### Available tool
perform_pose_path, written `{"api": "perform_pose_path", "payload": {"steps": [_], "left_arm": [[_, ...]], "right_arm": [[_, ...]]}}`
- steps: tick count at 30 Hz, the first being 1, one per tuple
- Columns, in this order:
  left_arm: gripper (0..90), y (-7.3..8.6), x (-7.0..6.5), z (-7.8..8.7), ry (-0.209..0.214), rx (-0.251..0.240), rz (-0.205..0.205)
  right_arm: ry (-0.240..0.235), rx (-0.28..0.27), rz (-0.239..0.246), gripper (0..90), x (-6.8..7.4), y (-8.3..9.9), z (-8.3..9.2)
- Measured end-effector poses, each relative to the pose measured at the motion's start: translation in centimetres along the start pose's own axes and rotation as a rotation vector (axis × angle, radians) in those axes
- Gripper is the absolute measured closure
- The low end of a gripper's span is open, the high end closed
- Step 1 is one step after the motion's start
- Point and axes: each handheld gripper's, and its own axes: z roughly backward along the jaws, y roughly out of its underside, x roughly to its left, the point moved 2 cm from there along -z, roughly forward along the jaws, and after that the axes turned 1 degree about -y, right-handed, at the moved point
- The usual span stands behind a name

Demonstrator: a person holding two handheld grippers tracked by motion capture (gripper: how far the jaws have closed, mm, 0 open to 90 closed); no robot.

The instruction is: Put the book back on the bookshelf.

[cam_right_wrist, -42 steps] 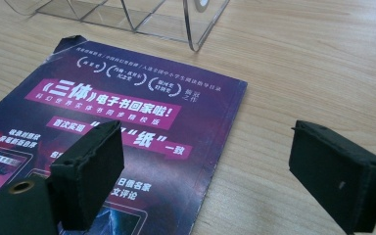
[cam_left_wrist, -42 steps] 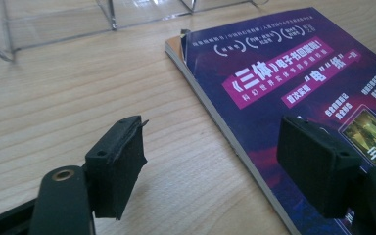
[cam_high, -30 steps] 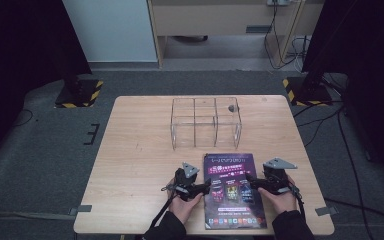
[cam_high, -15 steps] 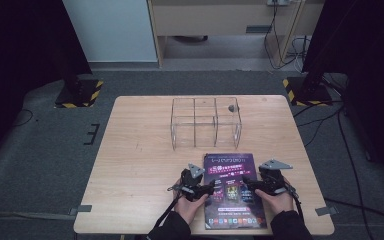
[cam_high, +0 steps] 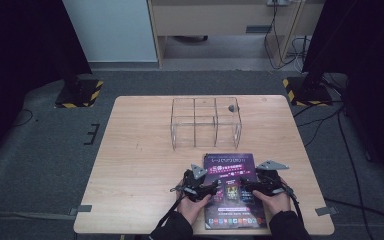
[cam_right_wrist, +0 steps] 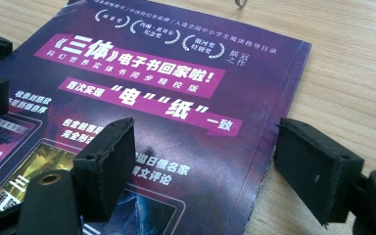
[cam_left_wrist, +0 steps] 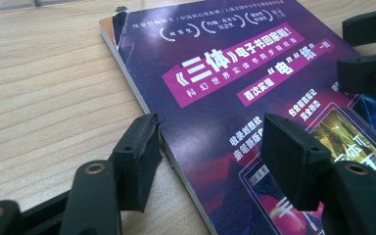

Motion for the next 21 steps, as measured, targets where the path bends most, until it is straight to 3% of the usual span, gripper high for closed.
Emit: {"api": "perform_pose_path", "payload": {"steps": [15, 21], "left_arm": [[36.1, -0.08, -0.06, -0.41, -0.01, -0.028, 0.029], [40.6, -0.02, 0.07, -0.34, -0.014, -0.047, 0.082]], "right_arm": [[0.015, -0.009, -0.013, 22.8, 0.15, 0.13, -0.11], [0.019, -0.026, -0.016, 22.3, 0.24, 0.32, -0.14]]}}
